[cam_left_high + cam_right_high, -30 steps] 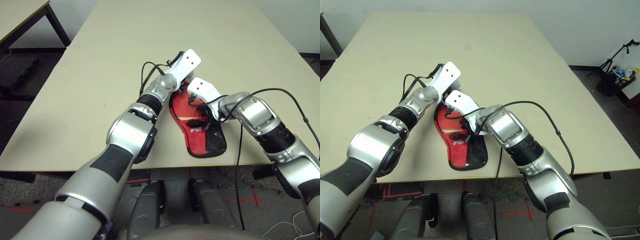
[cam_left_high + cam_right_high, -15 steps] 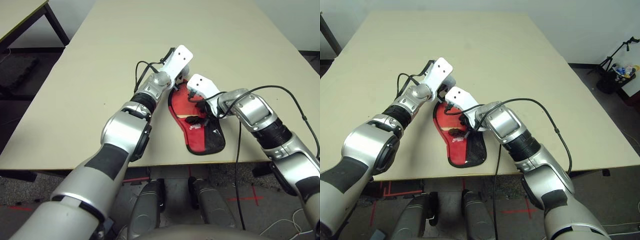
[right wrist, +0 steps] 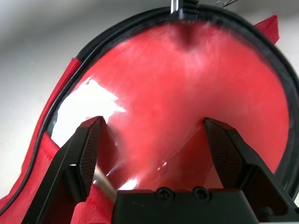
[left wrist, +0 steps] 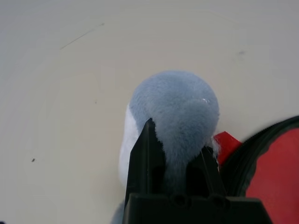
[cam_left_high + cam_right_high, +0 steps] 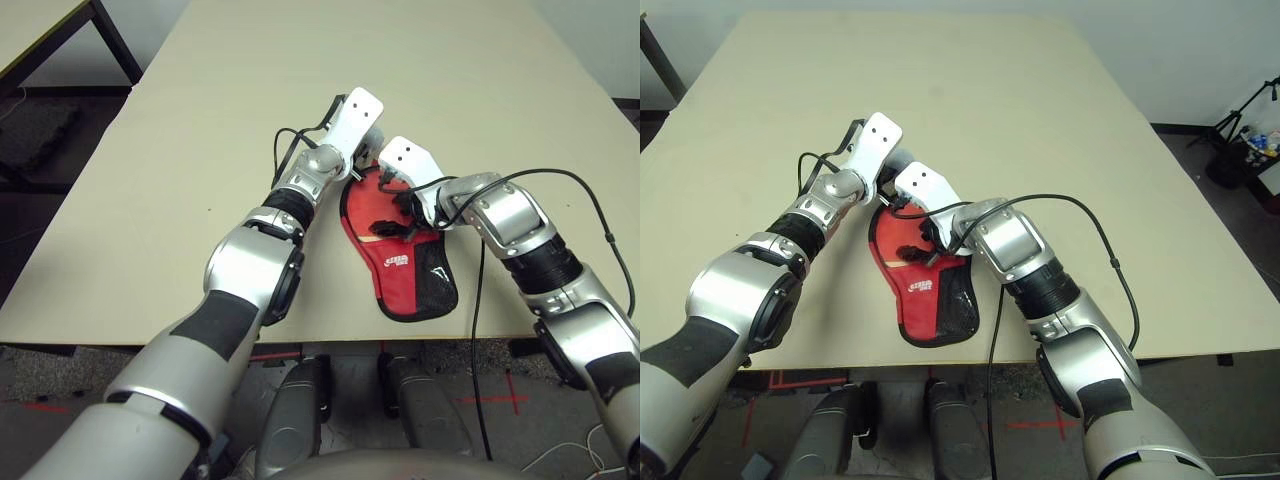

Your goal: Store the ping-pong paddle in its case and zip it.

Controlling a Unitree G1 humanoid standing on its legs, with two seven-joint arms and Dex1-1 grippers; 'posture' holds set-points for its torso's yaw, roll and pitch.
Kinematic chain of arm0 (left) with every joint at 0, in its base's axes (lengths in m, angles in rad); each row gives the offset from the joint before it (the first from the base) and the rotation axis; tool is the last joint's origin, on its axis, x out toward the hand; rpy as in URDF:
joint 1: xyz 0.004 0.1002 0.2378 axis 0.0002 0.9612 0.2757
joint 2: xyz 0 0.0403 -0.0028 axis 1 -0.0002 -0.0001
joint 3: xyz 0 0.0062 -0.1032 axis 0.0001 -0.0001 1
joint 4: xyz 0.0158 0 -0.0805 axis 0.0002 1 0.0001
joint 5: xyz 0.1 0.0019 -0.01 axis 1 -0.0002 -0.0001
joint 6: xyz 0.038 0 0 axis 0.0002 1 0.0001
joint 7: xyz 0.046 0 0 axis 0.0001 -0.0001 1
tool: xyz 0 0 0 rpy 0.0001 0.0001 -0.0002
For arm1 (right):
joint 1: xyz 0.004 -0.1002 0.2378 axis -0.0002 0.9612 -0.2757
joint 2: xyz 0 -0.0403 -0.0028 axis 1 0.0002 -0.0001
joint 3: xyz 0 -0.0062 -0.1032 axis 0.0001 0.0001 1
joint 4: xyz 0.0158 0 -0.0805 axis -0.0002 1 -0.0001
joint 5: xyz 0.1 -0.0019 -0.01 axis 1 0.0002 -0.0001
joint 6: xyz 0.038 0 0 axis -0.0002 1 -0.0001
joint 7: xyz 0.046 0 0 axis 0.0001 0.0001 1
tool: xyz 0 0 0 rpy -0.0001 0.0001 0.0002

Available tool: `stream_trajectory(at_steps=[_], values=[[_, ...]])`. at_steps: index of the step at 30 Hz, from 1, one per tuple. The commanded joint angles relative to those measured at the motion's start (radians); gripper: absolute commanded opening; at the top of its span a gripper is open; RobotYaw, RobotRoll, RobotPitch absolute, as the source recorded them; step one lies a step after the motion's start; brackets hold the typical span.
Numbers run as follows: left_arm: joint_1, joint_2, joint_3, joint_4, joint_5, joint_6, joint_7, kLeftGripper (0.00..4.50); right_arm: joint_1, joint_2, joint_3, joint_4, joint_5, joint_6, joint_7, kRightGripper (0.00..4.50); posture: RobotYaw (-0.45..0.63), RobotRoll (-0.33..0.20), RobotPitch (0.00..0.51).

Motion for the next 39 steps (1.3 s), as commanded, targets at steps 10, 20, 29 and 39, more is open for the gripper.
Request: stream_trajectory(at_steps=[10,20,29,39], values=[[-0.132,-0.146,0.049,-0.035,-0.046,-0.042,0.022,0.23,0.087,-0.028,0.084,0.081,-0.034,0.132,-0.049,4.5,-0.06,0.0,0.246],[-0.126,-0.206,0.05,-0.038,-0.051,-0.07,-0.067,0.23,0.128,-0.056,0.057,0.011,-0.021,0.188,-0.065,4.5,-0.07,0.0,0.238],[-0.096,-0.109,0.06,-0.059,-0.071,-0.081,-0.181,1.26,0.1,-0.078,-0.075,-0.04,0.024,0.264,-0.061,4.5,-0.01,0.0,0.236],[-0.067,0.037,0.062,-0.134,-0.117,-0.11,-0.404,4.4,0.097,-0.196,-0.209,-0.221,0.169,0.453,-0.044,4.5,0.03,0.0,0.199]])
